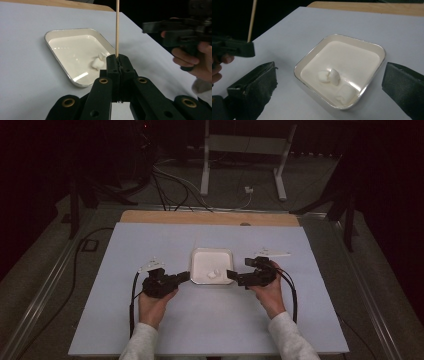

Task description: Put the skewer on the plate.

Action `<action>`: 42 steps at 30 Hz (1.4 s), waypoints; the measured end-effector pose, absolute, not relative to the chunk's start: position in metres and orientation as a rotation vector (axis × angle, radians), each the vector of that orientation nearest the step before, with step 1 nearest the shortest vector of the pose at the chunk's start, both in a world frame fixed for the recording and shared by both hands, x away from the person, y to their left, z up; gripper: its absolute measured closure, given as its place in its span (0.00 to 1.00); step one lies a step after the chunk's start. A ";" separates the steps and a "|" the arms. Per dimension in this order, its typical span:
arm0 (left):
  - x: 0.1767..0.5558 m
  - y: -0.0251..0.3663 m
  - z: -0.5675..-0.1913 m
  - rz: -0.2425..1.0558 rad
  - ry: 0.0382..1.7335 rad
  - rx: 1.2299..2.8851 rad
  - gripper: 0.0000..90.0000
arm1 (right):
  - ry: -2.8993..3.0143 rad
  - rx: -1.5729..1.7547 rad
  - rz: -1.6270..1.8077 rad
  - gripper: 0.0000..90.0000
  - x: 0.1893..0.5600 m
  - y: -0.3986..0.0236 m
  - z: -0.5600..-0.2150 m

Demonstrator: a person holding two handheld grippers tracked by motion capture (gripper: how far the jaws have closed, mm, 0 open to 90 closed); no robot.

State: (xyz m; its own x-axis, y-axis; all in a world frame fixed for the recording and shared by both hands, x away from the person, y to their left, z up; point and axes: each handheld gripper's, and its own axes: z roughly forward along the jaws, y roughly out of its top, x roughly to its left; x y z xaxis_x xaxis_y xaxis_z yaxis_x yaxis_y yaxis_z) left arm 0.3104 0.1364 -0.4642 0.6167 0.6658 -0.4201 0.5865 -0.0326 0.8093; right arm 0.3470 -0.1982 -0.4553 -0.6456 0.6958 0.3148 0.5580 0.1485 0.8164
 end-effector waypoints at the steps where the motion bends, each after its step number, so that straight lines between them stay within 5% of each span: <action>1: 0.312 0.136 -0.464 0.084 1.040 1.699 1.00 | 2.268 1.245 1.520 0.00 0.345 -0.200 -0.455; 42: 0.366 0.085 -0.490 0.044 1.193 1.785 1.00 | 2.088 1.251 1.576 0.00 0.288 -0.287 -0.452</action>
State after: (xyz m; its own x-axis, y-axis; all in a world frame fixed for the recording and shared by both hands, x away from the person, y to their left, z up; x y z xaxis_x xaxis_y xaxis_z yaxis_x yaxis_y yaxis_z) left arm 0.3660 0.0851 -0.4896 0.5221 0.7311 -0.4392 0.6965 -0.0683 0.7143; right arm 0.2879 -0.2873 -0.4519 -0.6040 0.7425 0.2896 0.4822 0.0511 0.8746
